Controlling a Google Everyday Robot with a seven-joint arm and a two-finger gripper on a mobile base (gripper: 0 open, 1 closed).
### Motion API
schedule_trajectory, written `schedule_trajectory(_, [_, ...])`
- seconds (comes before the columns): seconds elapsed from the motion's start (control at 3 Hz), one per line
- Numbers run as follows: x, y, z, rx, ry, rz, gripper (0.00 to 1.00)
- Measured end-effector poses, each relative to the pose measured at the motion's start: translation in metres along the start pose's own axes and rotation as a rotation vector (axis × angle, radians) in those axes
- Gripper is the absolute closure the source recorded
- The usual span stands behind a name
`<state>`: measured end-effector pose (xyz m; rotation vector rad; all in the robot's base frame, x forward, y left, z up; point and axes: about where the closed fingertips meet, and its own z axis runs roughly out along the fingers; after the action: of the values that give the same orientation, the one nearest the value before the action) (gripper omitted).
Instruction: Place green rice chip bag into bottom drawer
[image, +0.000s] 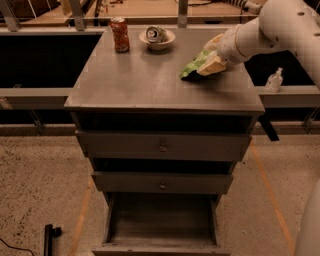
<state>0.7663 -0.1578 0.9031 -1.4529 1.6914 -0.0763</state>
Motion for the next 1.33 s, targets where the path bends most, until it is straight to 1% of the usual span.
schedule_trajectory(0.33, [-0.002,0.005,0.007,-0.010,-0.005,-0.015,0.72])
schedule_trajectory(0.67, [-0.002,0.008,0.006,-0.009,0.003,-0.020,0.94])
schedule_trajectory(1.0, [-0.003,0.014,-0.008,0.008,0.022,-0.007,1.00])
schedule_trajectory(1.33, [-0.008,0.020,-0.033,0.034,0.038,0.016,1.00])
